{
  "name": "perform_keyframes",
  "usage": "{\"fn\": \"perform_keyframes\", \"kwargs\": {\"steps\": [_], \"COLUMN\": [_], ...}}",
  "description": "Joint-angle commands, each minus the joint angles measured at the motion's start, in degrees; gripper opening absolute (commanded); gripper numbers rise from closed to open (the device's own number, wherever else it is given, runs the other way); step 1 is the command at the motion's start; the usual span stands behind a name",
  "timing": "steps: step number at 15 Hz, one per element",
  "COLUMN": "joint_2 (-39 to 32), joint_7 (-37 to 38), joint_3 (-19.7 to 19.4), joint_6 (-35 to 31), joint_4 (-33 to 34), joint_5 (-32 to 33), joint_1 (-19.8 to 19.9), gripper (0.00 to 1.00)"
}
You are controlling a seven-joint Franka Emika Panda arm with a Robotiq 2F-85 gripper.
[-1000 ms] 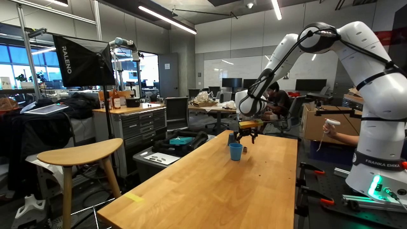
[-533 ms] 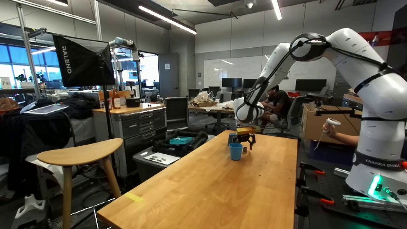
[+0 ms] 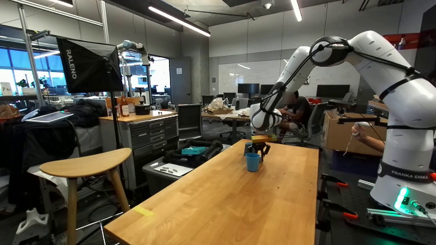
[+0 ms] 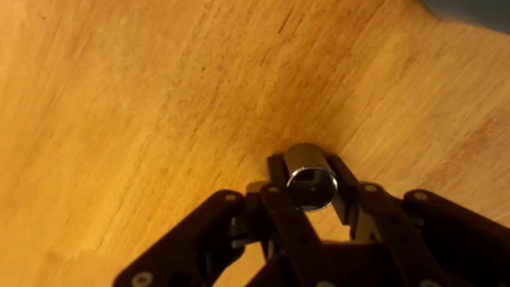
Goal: Put the metal thing in the blue cup
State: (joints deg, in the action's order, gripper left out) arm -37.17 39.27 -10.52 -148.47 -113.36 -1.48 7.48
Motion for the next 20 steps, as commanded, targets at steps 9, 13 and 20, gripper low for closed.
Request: {"fn": "perform_keyframes", "kwargs": {"steps": [9,13,20], "joint_2": [16.7,17.8,13.5], "joint_7": [-12.6,-14.8,-13.7], "joint_3": [2.4,4.4,6.1], "joint_6": [11.5,15.9,15.6], "joint_4": [-6.1,-4.9,-2.1], "joint_5": [-5.5,-9.7,-12.3], "joint_1": [-0.7,-1.3,-3.5], "gripper": [0.09,0.09,0.09]}}
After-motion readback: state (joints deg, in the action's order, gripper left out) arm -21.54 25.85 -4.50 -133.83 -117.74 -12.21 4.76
